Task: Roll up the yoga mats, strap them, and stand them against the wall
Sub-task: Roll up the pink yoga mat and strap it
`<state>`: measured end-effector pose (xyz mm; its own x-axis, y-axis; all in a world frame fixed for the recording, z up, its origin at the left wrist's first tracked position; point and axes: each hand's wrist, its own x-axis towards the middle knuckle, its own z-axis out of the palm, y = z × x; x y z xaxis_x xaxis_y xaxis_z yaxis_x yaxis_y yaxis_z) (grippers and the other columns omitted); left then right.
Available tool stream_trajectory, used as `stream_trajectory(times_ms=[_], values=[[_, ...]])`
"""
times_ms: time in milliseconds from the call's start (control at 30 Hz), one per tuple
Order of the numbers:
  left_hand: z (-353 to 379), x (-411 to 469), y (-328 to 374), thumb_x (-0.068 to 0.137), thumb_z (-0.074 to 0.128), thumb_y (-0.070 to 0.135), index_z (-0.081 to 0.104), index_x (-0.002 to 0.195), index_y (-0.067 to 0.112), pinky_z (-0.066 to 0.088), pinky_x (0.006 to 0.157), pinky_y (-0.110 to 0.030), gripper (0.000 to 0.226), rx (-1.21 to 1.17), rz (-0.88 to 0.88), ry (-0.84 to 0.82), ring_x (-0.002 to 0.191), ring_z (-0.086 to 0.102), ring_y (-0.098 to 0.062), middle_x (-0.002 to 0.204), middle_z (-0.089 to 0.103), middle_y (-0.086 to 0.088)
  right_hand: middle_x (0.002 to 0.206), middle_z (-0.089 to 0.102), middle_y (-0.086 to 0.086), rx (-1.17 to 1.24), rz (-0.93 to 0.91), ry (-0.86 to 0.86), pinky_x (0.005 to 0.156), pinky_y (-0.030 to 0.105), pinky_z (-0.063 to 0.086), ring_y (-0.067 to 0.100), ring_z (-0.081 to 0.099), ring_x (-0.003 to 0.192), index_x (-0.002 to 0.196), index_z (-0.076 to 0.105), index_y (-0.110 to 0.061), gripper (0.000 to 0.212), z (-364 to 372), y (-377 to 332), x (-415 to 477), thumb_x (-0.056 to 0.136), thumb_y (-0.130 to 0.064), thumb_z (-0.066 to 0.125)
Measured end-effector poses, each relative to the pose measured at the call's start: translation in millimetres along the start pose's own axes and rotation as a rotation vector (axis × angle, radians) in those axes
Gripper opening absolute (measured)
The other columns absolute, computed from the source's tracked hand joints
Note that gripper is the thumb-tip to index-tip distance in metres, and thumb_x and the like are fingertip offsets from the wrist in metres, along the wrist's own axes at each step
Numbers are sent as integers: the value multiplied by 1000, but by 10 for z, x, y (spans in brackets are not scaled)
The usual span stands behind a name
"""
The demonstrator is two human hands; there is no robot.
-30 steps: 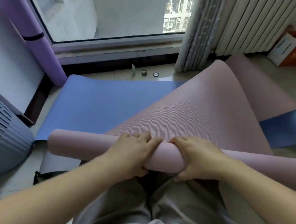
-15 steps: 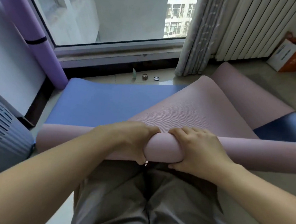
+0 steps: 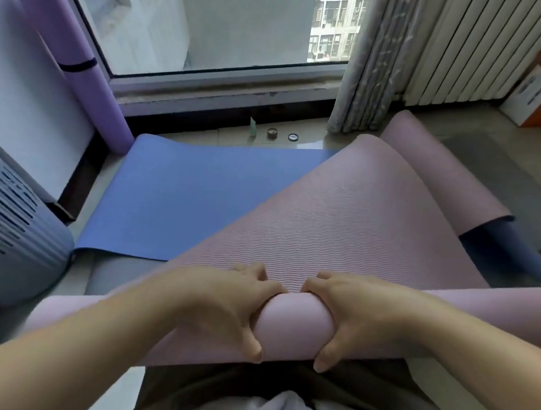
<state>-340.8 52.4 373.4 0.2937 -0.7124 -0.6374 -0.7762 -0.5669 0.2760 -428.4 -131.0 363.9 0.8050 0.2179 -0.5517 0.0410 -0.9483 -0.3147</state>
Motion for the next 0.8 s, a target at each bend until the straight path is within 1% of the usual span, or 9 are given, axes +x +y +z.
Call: stream_trajectory(times_ms=[100,167,233,333,433,533,667,733,800], values=[[304,-27,103,74,66,43,9,145,37,44,87,-39,91,217,-14,253,109,46,-23,122,37,2,108,55,-17,114,-8,-89,90,32,47,8,54,99,113,49,-37,66,-65,66,117,60,-59,80],[405,22,125,74,67,43,9,145,35,43,85,-37,92,221,-23,363,109,48,-24,123,39,1,108,58,-17,134,10,-146,91,35,49,8,57,99,113,50,-38,66,-101,71,171,58,-62,80],[388,37,46,72,70,42,18,142,38,43,80,-32,87,99,7,363,105,51,-20,121,44,5,114,54,-17,73,15,-90,94,34,46,9,52,104,120,48,-38,72,-93,53,140,60,-66,76],[219,44,-127,68,72,42,33,129,51,48,83,-33,72,-183,31,217,97,55,-9,114,53,19,123,43,-14,-222,21,185,97,34,38,12,43,113,136,31,-37,86,27,12,-31,64,-70,65],[44,77,-207,62,67,57,36,114,62,48,88,-39,61,-223,-12,88,97,58,-6,108,58,26,127,46,-9,-346,38,316,94,36,39,18,45,112,138,27,-35,83,204,45,-54,68,-64,62],[24,106,-159,66,68,58,35,124,56,44,88,-34,67,-152,-27,183,105,52,-8,115,51,22,121,55,-10,-234,35,288,88,35,45,17,53,107,131,38,-35,78,108,128,26,63,-63,66],[238,157,-43,73,68,48,18,142,39,42,82,-33,86,219,-53,481,111,51,-20,125,44,5,112,61,-14,-12,37,19,85,34,48,13,57,99,121,45,-39,74,-265,222,183,58,-56,80],[245,207,-110,70,69,47,22,139,41,43,81,-31,84,138,-44,490,108,53,-19,124,48,7,116,59,-12,-31,52,-28,89,35,46,14,55,105,123,46,-36,77,-315,232,251,58,-56,81],[157,223,-215,65,71,46,31,132,47,47,83,-32,78,-58,-3,422,104,55,-14,119,53,14,123,52,-9,-188,75,119,94,37,43,16,50,112,132,39,-34,87,-243,216,233,59,-63,75]])
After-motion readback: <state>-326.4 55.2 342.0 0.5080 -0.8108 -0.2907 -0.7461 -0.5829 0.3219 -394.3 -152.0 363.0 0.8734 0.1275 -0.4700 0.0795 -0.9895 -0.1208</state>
